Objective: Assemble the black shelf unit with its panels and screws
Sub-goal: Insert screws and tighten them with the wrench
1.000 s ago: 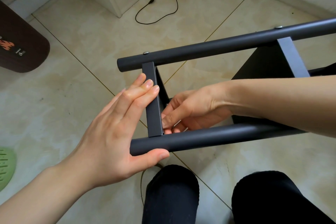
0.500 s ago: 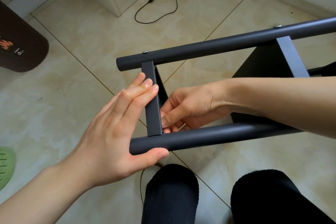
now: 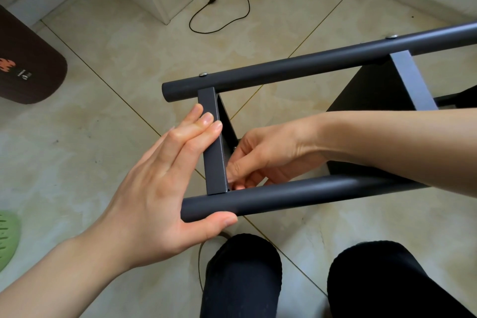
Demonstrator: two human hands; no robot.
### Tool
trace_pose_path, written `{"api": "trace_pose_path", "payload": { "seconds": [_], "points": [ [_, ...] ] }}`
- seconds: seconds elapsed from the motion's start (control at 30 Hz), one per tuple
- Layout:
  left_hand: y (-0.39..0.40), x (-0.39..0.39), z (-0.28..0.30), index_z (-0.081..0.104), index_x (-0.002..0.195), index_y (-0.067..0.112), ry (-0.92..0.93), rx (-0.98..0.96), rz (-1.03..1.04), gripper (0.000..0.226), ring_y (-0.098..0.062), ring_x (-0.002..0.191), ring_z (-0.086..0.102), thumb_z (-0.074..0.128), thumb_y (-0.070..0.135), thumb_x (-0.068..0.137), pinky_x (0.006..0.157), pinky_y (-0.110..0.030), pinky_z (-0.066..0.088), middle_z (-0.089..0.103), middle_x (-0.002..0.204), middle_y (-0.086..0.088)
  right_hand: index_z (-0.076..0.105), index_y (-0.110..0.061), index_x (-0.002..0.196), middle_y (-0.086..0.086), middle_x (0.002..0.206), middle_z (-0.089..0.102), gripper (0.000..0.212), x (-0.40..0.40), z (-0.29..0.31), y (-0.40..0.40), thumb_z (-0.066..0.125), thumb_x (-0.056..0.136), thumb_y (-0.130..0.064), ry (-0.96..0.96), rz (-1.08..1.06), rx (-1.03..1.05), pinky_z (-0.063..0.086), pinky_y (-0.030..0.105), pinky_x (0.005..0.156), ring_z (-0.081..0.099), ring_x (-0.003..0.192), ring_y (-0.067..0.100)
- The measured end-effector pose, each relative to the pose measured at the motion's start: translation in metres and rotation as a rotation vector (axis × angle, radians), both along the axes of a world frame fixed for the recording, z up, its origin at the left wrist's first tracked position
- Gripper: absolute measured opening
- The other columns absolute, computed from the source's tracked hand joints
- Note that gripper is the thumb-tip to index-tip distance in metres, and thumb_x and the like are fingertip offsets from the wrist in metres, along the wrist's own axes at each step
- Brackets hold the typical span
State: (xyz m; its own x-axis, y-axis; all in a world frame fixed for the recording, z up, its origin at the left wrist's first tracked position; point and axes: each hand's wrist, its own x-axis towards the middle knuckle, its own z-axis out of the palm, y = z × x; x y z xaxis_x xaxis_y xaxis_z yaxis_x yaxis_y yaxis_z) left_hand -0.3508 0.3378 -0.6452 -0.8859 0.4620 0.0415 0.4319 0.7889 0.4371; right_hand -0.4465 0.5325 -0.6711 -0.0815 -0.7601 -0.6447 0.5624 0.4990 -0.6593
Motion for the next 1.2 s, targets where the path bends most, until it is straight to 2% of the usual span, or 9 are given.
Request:
{"api": "trace_pose_path", "payload": {
  "seconds": [0.3,0.57,0.73,0.9,1.07,1.2],
  "points": [
    [0.0,0.0,0.0,0.03,0.152,0.012,0.002,0.005,-0.007,0.093,-0.013,0.154,0.014,0.058,0.063,0.08,0.12,-0.028,0.023,0.024,0.153,0.013,0.074,-0.017,0.065,0.001,0.073,0.066,0.036,-0.003,-0.001,0.002,0.057,0.096,-0.008,0.015,0.027,-0.071,0.049,0.023,0.065,0.057,0.065,0.01],
    [0.0,0.0,-0.001,0.028,0.153,0.014,0.003,0.017,-0.01,0.093,-0.014,0.154,0.014,0.058,0.064,0.08,0.121,-0.027,0.022,0.024,0.153,0.013,0.074,-0.017,0.067,0.002,0.073,0.066,0.032,-0.004,-0.002,0.002,0.059,0.095,-0.01,0.005,0.027,-0.067,0.049,0.022,0.064,0.057,0.065,0.01],
    [-0.001,0.0,-0.001,0.029,0.153,0.014,-0.001,0.017,-0.008,0.093,-0.014,0.154,0.014,0.057,0.064,0.08,0.121,-0.028,0.023,0.024,0.153,0.012,0.071,-0.011,0.072,0.003,0.071,0.063,0.014,-0.001,-0.001,0.001,0.067,0.081,-0.021,-0.025,0.016,-0.038,0.05,0.02,0.063,0.056,0.064,0.011],
    [-0.002,0.0,-0.002,0.028,0.153,0.012,0.0,0.007,-0.022,0.094,-0.015,0.155,0.014,0.056,0.066,0.082,0.121,-0.03,0.023,0.022,0.154,0.013,0.066,-0.008,0.077,-0.001,0.062,0.061,0.025,0.002,-0.004,-0.001,0.058,0.097,-0.02,-0.069,-0.005,0.024,0.05,0.017,0.057,0.057,0.055,0.007],
    [-0.001,-0.001,-0.002,0.027,0.154,0.013,-0.004,0.012,-0.028,0.094,-0.015,0.155,0.014,0.057,0.064,0.081,0.121,-0.031,0.023,0.022,0.153,0.013,0.058,-0.014,0.078,-0.002,0.069,0.06,0.026,0.009,-0.005,-0.004,0.055,0.1,-0.028,-0.025,0.026,0.048,0.046,0.023,0.067,0.055,0.065,0.011],
    [-0.001,-0.001,-0.001,0.027,0.153,0.014,-0.003,0.004,-0.027,0.094,-0.014,0.155,0.013,0.058,0.063,0.08,0.121,-0.027,0.021,0.022,0.153,0.014,0.062,-0.017,0.062,0.0,0.071,0.058,0.037,0.009,-0.008,-0.004,0.056,0.098,-0.02,-0.036,-0.021,-0.01,0.047,0.022,0.065,0.054,0.062,0.01]
  ]
}}
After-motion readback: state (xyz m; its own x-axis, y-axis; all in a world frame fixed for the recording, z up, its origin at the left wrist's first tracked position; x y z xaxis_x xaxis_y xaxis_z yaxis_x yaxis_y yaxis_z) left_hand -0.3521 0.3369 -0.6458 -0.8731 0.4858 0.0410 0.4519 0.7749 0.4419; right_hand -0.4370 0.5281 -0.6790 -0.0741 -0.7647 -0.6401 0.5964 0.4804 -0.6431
